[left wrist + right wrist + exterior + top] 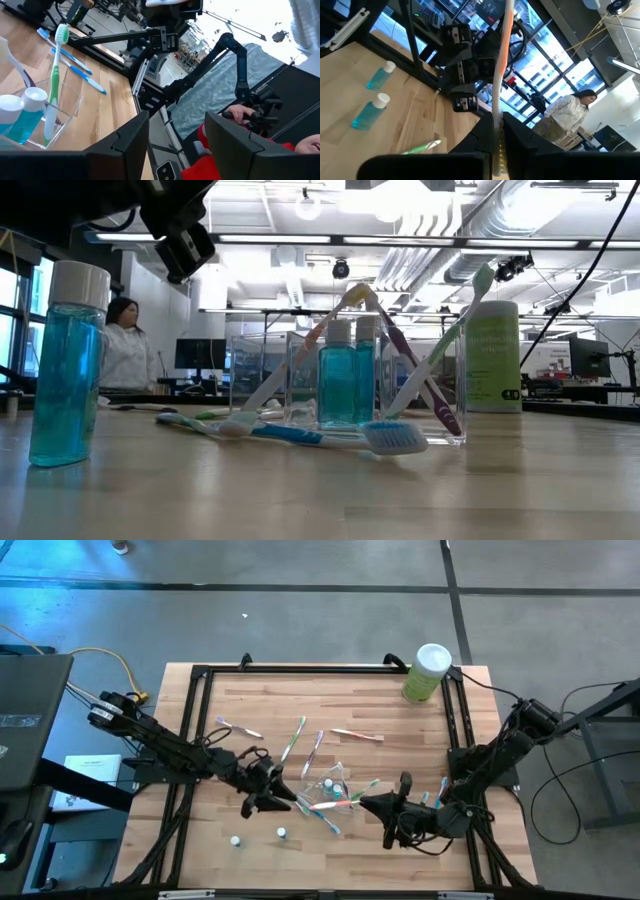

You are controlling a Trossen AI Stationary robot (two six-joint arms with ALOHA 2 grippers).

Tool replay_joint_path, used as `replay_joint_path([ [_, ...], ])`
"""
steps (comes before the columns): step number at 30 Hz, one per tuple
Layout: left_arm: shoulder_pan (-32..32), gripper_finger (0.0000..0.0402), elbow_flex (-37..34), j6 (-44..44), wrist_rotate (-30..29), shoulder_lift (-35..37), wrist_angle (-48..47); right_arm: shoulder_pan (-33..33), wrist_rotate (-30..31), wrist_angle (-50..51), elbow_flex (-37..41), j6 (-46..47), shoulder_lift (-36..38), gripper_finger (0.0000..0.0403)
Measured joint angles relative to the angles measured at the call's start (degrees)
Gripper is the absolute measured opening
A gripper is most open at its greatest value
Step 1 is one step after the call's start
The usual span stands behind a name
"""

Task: Pick & Place toothbrushing station
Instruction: Put the orange toothbrush into the transparent organizer

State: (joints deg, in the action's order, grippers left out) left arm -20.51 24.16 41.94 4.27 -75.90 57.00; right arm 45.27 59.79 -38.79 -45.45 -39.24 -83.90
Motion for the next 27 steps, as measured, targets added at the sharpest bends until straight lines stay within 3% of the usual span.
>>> replay_joint_path([
  [11,0.3,0.0187,0.0,3.2,0.0,0.0,0.1,0.0,-0.4,0.7,0.0,0.2,0.0,0.0012],
  [20,2.0,0.0187,0.0,10.2,0.1,0.0,0.9,0.0,-5.1,0.4,-0.2,-0.5,0.1,0.0012],
  [27,2.8,0.0187,0.0,18.9,1.8,0.0,8.4,-0.6,-8.6,0.8,-2.5,-5.7,0.1,0.0012],
])
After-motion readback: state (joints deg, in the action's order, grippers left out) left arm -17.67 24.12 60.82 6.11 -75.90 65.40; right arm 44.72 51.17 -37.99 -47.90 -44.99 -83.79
